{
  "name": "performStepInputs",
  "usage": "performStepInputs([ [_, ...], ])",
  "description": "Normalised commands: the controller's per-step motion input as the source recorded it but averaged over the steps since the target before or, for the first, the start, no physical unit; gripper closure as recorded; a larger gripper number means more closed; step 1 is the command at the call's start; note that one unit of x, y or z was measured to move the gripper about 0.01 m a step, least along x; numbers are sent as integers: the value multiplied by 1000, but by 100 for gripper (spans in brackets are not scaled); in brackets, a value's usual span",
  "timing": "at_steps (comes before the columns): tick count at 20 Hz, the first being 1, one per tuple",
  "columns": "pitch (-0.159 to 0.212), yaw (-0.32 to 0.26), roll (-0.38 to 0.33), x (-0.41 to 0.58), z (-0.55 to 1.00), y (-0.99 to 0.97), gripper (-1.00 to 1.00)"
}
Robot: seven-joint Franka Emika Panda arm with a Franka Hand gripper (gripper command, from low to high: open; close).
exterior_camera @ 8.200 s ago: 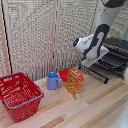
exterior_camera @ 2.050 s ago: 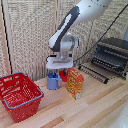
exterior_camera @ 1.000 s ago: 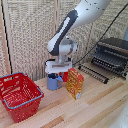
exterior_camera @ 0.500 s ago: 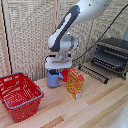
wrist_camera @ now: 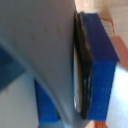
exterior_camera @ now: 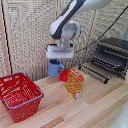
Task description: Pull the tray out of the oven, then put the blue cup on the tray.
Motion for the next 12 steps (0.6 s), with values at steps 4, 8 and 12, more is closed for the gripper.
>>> performStepInputs([
  [4,16,-215,-46,379,922,-79,100],
  [8,6,-299,-96,225,782,0,100],
  [12,43,-282,-5,101,746,-298,100],
])
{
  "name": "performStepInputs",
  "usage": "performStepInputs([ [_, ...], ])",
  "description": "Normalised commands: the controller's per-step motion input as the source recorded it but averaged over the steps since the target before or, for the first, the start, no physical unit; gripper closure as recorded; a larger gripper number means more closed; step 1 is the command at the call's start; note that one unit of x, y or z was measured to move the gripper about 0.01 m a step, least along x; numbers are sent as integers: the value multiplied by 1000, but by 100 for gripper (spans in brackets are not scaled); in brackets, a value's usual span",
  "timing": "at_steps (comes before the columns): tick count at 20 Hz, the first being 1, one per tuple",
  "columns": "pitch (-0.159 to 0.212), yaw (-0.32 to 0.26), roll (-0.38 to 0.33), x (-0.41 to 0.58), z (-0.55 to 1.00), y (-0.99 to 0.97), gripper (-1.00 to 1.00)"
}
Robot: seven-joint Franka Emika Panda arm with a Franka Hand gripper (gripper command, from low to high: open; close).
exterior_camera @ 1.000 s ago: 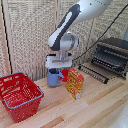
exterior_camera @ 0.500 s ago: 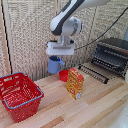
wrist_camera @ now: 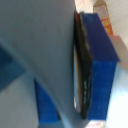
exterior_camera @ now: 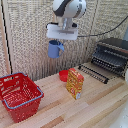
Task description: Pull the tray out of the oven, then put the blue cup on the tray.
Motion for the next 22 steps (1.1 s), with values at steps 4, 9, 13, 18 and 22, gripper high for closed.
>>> performStepInputs([
  [4,48,-186,8,3,586,-660,100],
  [9,9,-79,9,0,358,-942,100],
  [13,0,-30,13,0,143,-1000,100],
  [18,0,-31,6,0,51,-1000,100],
  [22,0,-61,0,0,10,-996,100],
])
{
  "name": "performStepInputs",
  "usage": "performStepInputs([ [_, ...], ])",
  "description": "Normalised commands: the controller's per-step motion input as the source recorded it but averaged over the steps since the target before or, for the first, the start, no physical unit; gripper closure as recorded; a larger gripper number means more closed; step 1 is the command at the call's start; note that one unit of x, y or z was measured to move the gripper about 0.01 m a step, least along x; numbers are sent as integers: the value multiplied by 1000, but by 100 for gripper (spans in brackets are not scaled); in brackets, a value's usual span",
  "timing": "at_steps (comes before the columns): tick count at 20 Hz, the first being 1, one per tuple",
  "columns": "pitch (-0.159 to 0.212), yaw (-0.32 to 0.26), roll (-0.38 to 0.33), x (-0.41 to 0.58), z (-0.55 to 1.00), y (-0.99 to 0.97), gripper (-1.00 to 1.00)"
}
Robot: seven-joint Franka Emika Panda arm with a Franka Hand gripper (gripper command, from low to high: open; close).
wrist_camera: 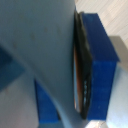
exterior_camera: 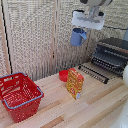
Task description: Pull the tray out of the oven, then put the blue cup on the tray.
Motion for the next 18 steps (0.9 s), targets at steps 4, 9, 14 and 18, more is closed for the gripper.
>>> performStepInputs([
  [4,0,-123,0,0,0,-889,100],
  [9,0,-130,0,0,0,-873,100],
  [14,2,-108,0,0,0,-925,100],
  [18,0,-92,0,0,0,-959,100],
])
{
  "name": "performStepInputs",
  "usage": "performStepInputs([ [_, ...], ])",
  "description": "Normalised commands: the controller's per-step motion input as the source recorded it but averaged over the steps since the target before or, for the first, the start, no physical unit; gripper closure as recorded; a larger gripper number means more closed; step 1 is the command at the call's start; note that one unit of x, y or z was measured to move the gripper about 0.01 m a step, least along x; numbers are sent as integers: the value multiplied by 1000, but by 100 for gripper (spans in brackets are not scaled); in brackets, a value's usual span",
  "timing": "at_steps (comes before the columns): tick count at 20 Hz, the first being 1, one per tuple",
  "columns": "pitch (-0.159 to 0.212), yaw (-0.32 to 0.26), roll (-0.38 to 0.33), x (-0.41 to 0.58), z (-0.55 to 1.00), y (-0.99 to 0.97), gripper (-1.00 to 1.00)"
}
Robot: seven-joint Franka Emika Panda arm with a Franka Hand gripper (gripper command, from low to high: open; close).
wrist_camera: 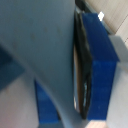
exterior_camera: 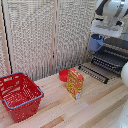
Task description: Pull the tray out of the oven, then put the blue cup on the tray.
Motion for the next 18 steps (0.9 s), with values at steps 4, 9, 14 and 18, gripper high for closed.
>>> performStepInputs([
  [4,2,-74,0,4,-51,-985,100],
  [9,82,-65,-9,88,-143,-849,100],
  [14,58,-40,-12,21,-71,-413,100],
  [18,67,-42,-83,-3,102,-155,-100],
])
